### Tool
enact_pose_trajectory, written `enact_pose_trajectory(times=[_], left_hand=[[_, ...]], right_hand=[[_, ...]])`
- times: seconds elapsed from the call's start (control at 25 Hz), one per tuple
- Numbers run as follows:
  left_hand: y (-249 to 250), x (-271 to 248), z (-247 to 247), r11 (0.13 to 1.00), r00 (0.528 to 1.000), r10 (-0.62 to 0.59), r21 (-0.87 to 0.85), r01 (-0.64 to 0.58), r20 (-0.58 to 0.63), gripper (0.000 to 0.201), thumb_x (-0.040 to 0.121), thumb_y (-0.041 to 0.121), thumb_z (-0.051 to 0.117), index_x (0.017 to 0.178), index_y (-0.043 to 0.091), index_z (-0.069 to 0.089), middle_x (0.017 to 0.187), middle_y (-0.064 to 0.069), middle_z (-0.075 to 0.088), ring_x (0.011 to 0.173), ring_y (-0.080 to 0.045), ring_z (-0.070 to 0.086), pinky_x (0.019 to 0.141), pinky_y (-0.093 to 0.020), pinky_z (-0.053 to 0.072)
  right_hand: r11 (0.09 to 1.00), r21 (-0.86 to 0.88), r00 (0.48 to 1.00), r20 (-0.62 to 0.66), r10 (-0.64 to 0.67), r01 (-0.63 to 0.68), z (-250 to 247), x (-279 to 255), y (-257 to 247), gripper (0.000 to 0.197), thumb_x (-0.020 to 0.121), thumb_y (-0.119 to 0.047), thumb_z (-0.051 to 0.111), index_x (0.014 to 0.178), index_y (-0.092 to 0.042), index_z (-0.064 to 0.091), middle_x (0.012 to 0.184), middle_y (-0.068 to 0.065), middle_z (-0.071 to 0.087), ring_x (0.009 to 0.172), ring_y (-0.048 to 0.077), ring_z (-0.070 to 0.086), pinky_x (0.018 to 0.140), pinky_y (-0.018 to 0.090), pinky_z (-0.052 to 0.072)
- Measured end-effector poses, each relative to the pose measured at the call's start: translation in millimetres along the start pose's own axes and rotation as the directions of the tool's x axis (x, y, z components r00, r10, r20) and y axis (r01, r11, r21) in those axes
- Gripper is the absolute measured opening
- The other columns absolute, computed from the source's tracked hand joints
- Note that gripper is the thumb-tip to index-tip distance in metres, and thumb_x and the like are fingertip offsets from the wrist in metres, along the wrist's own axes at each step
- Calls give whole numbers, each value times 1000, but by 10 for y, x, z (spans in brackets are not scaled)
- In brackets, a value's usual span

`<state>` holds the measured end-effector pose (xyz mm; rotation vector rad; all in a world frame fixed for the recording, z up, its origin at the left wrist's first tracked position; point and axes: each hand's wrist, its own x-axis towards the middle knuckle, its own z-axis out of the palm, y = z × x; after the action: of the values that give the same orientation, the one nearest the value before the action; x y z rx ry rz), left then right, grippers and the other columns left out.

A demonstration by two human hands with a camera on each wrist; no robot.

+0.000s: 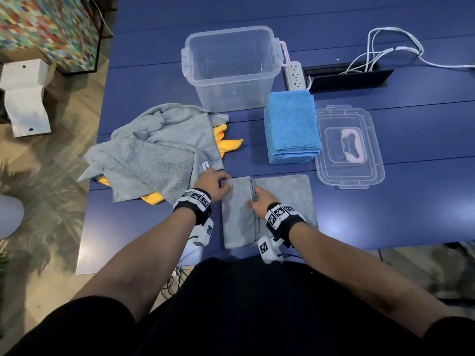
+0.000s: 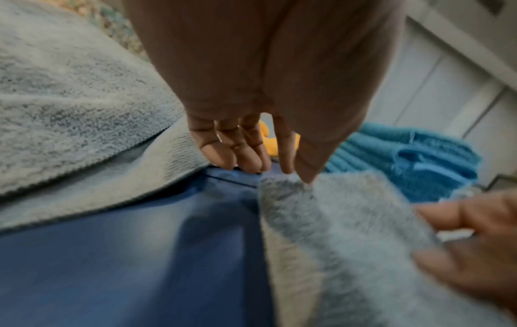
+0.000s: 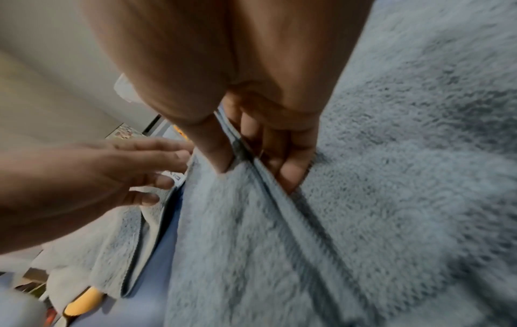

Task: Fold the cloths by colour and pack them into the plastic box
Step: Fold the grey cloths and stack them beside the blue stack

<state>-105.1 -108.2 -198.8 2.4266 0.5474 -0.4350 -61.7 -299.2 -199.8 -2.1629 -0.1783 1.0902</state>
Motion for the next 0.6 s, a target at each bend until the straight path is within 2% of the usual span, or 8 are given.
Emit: enact_pose_trajectory(times=[0.12,0.2,0.28,0.36,0.44,0.52,0.6], left_hand=[[-61,38,28,994,1000,-17,104,17,-2,22,86,39,66,100,24,68,108,-10,51,103,-29,55,92,-40,48],[-62,48,58,992,1000,-30,126,29,8,25,85,43,66,100,23,65,110,-10,50,104,-29,56,92,-41,49],[-30,62,66,987,999,-44,154,41,14,28,85,45,65,101,23,63,113,-10,51,106,-29,55,93,-41,48],[-17,86,48,988,995,-99,120,96,19,28,84,47,64,98,23,62,114,-9,51,105,-27,56,94,-38,48],[-11,106,43,986,988,-155,61,153,20,26,81,46,65,90,22,60,112,-8,52,100,-26,58,92,-34,48],[-23,117,63,981,981,-191,-1,192,14,22,81,42,66,80,22,56,106,-8,56,94,-26,60,85,-30,48],[-77,128,78,968,971,-234,-106,229,-40,21,86,34,64,77,19,51,95,-7,60,88,-26,60,75,-26,42]], right_hand=[[994,54,986,-133,104,-98,-13,-9,31,24,84,-21,68,104,-20,54,105,8,66,94,30,66,86,41,55],[991,29,980,-145,137,-134,-14,-35,41,30,80,-16,72,98,-21,48,94,5,62,86,29,67,78,39,58],[992,-54,976,-191,102,-114,-29,-91,2,29,80,-12,69,95,-17,44,87,2,56,79,28,65,68,34,56],[959,-279,975,-222,-18,-46,-63,-145,-60,19,83,-12,63,95,-13,48,87,6,59,78,28,61,64,30,49],[889,-456,986,-126,-108,39,-64,-196,-104,16,83,-13,61,97,-16,56,88,4,64,83,26,64,66,28,49],[880,-465,995,63,-76,96,-25,-234,-90,35,78,-17,69,107,-28,53,89,-3,62,83,21,65,70,30,53],[874,-471,985,168,-44,119,15,-252,-64,58,73,-18,76,120,-34,45,99,-4,61,86,20,63,76,34,55]])
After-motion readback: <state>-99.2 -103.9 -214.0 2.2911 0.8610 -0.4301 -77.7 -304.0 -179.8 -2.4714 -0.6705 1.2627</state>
